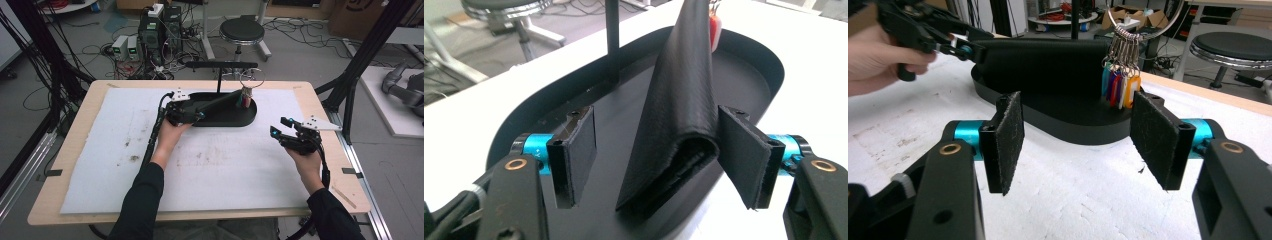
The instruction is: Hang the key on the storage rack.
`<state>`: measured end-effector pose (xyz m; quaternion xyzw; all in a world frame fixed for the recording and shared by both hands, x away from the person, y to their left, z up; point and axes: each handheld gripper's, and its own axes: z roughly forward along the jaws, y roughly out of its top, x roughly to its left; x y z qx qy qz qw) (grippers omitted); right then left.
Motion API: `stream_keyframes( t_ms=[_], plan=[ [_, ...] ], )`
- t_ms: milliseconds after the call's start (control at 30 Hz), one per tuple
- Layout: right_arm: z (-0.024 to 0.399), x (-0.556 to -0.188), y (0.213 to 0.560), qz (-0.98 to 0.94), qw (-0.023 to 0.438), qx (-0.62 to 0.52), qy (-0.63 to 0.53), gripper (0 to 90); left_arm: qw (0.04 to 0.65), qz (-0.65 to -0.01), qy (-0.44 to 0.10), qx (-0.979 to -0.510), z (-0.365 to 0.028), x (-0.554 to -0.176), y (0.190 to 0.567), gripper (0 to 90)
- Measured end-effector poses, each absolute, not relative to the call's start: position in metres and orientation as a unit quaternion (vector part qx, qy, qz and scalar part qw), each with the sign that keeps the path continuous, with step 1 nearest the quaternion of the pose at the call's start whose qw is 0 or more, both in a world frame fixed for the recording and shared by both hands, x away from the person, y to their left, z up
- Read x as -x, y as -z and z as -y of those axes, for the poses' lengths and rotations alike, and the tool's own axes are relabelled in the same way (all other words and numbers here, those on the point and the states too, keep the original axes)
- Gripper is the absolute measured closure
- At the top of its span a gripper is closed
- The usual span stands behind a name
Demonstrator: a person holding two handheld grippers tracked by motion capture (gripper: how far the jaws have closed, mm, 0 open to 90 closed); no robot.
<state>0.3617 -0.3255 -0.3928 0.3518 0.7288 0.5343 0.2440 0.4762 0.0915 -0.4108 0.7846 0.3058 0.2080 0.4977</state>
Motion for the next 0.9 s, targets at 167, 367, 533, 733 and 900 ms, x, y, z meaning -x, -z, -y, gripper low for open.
stream_keyframes(
  t_ms=[167,367,533,733,900],
  plan=[
    [0.325,-0.361,0.393,-0.729,0.246,-0.353,-0.533,39.4,0.495,-0.297,-0.192,-0.794,-0.092,-0.462,0.396,34.0],
    [0.325,-0.362,0.393,-0.729,0.247,-0.354,-0.532,39.4,0.503,-0.287,-0.22,-0.785,-0.101,-0.442,0.386,35.4],
    [0.326,-0.362,0.393,-0.727,0.248,-0.356,-0.533,39.4,0.519,-0.285,-0.232,-0.772,-0.12,-0.422,0.378,35.3],
    [0.327,-0.363,0.393,-0.726,0.249,-0.357,-0.533,39.3,0.531,-0.284,-0.246,-0.76,-0.145,-0.392,0.374,34.0],
    [0.327,-0.364,0.393,-0.726,0.252,-0.357,-0.531,39.0,0.545,-0.297,-0.227,-0.751,-0.162,-0.374,0.377,31.1]
  ],
)
